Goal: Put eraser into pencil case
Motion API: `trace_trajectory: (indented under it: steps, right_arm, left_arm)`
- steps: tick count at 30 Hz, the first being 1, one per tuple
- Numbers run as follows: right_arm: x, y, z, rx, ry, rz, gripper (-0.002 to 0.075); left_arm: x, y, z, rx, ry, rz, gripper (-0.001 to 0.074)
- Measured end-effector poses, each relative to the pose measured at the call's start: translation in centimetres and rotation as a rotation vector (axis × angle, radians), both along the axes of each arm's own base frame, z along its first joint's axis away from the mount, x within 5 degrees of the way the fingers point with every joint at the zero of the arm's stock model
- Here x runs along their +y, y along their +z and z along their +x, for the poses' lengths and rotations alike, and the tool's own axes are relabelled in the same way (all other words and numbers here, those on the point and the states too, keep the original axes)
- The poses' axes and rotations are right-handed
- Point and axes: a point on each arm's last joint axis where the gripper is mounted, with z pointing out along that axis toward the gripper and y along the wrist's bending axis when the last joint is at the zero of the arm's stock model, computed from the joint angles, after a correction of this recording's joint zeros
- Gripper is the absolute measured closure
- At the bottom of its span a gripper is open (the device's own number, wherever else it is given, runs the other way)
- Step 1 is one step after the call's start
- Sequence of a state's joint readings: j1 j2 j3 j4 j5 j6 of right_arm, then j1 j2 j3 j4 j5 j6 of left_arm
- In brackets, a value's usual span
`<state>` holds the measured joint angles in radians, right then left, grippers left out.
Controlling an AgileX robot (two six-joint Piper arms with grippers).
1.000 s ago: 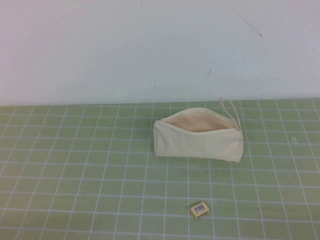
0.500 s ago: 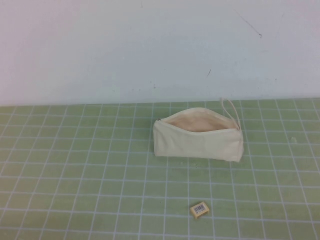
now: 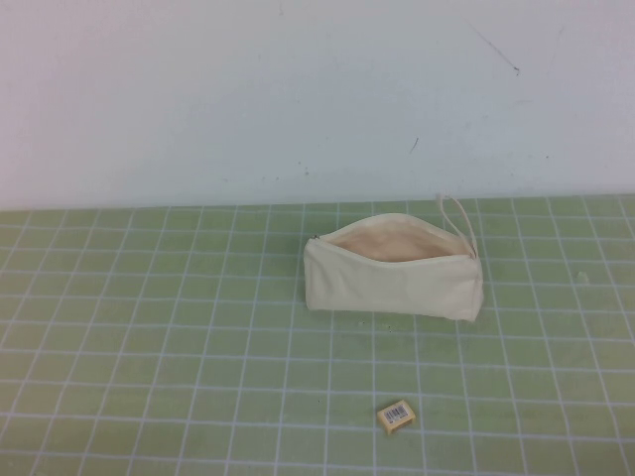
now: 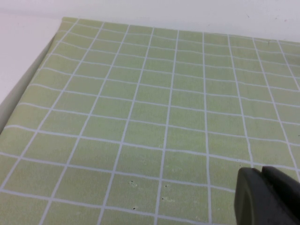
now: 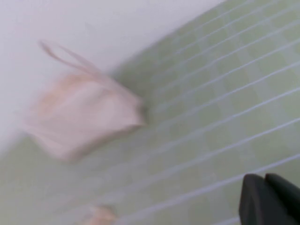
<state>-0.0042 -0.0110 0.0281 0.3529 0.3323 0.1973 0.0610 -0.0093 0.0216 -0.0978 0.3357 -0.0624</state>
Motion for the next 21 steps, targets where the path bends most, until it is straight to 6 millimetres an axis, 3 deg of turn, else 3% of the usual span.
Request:
trace_trajectory:
  steps: [2,5,12,16,17,21]
  right_arm:
    - [0.7,0.4,0.0,-0.006,0.005,0.248,0.0727]
    - [1.1,1.0,0.0,-0.016,0.007,0.463,0.0727]
    - [1.1,1.4,0.1,-0.040,-0.005,0.562,0.0727]
    - [1.2,1.4,0.1,-0.068,0.042,0.410,0.0727]
    - [1.4,2.0,-0.1,-0.099,0.103,0.271,0.0727]
    - [2.0,6.4,-1.0,-0.224,0.230,0.010,0.0727]
  left_arm:
    - [0.0,0.0,0.0,0.000,0.000,0.000,0.0738]
    - [0.0,0.0,0.0,0.000,0.000,0.000,0.0738]
    - [0.0,0.0,0.0,0.000,0.000,0.000,0.0738]
    - [0.0,0.0,0.0,0.000,0.000,0.000,0.0738]
    - [0.0,0.0,0.0,0.000,0.000,0.000,0.0738]
    - [0.0,0.0,0.0,0.000,0.000,0.000,0.0738]
